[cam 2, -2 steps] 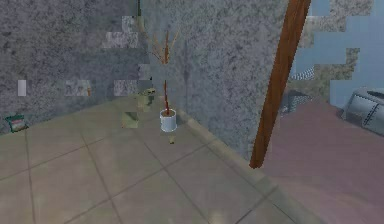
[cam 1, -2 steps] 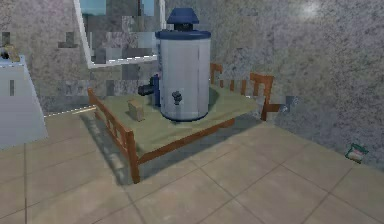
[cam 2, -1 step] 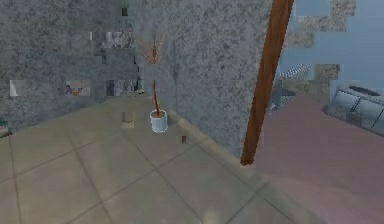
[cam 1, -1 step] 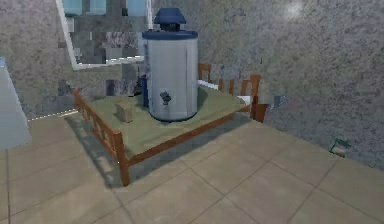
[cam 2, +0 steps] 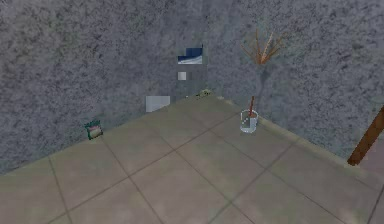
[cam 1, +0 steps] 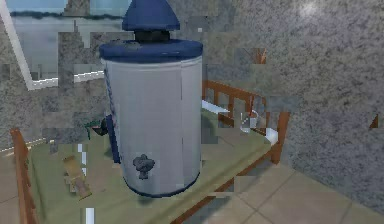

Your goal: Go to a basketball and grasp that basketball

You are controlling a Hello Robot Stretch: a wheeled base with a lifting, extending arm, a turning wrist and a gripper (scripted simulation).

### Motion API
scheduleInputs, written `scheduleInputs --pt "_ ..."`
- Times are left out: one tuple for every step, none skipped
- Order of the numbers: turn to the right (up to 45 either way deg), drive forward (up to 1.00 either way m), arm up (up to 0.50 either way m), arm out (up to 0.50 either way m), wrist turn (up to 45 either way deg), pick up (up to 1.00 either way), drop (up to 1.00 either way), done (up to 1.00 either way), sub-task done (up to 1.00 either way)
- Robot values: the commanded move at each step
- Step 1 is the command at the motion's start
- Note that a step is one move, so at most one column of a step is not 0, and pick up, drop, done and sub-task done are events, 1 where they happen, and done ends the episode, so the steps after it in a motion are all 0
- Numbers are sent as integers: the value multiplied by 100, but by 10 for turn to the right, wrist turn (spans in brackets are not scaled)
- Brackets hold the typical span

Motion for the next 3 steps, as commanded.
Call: scheduleInputs --pt "120 0 0 0 0 0 0 0 0" --pt "0 5 0 0 0 0 0 0 0" --pt "-450 0 0 0 0 0 0 0 0"
